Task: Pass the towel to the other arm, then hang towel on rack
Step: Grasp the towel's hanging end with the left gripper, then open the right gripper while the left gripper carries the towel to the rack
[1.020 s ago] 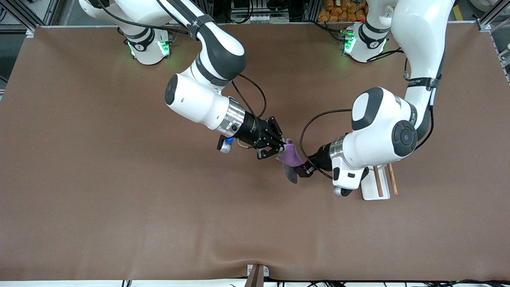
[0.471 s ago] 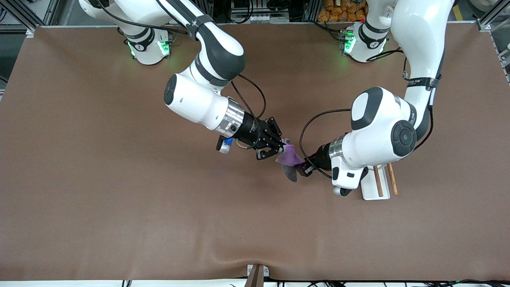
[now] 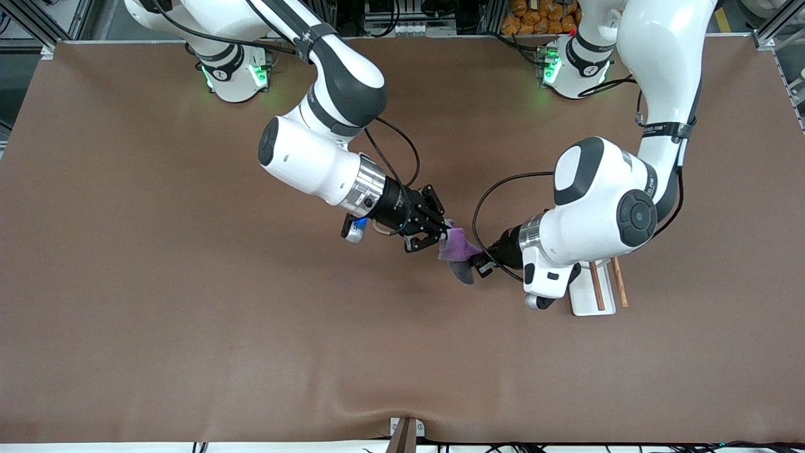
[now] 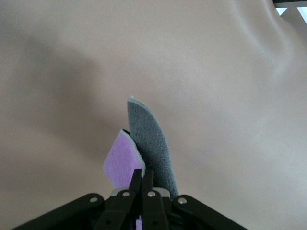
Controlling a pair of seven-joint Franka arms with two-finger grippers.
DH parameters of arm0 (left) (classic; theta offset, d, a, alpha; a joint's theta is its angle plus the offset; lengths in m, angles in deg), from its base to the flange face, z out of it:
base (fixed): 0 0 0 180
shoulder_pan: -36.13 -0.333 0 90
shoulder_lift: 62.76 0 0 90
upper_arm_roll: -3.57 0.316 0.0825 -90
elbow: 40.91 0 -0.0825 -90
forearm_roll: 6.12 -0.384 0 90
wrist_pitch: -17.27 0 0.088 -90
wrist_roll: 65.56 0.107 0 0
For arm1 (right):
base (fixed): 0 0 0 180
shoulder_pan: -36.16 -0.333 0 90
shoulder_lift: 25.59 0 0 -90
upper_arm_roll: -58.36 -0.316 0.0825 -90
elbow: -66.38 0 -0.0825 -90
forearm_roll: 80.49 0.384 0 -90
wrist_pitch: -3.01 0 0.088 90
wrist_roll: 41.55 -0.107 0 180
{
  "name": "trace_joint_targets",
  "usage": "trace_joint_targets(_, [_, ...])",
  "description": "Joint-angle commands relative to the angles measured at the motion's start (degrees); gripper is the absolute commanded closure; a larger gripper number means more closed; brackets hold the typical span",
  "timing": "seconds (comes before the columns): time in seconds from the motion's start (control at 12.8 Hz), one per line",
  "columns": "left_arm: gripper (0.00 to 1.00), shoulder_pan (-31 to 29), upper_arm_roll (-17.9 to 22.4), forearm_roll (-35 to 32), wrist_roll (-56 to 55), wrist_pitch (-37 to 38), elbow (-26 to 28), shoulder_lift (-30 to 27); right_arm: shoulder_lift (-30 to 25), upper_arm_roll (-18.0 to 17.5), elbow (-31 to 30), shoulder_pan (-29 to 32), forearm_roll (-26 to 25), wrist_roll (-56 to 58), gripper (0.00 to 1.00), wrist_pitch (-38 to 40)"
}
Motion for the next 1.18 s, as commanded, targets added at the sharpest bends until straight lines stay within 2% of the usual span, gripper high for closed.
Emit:
trace_joint_targets(0.0, [1.00,0.0,0.2,0.5,-0.3,0.8,0.1,-1.3,0.5,0.4,1.5,0.0,1.1,-0.5,1.00,1.4])
trace_joint_targets(0.39, [1.00,-1.2,1.0,0.2,0.5,0.8,0.1,-4.1,0.3,0.4,1.5,0.3,1.2,-0.5,1.00,1.4])
trace_joint_targets(0.55, [1.00,-3.1,0.8,-3.2,5.0,0.9,0.3,-6.4,0.3,0.4,1.5,0.6,1.3,-0.6,0.45,1.4])
trace_joint_targets(0.63, [1.00,-4.8,0.6,-4.9,7.9,2.5,0.4,-7.0,0.3,0.4,1.5,0.7,1.4,-0.6,0.12,1.5])
trace_joint_targets(0.71, [1.00,-5.9,0.7,-5.2,11.4,4.1,0.4,-7.0,0.2,0.4,1.5,0.7,1.1,-0.6,0.00,1.5])
trace_joint_targets(0.94, [1.00,-8.3,0.7,-5.3,17.5,6.8,0.6,-7.1,-0.4,0.5,1.5,1.2,0.7,-0.6,0.00,4.8])
trace_joint_targets(1.1, [1.00,-9.9,0.8,-8.3,23.1,10.1,0.8,-6.8,-1.1,0.5,1.4,2.8,0.5,-0.5,0.00,8.1])
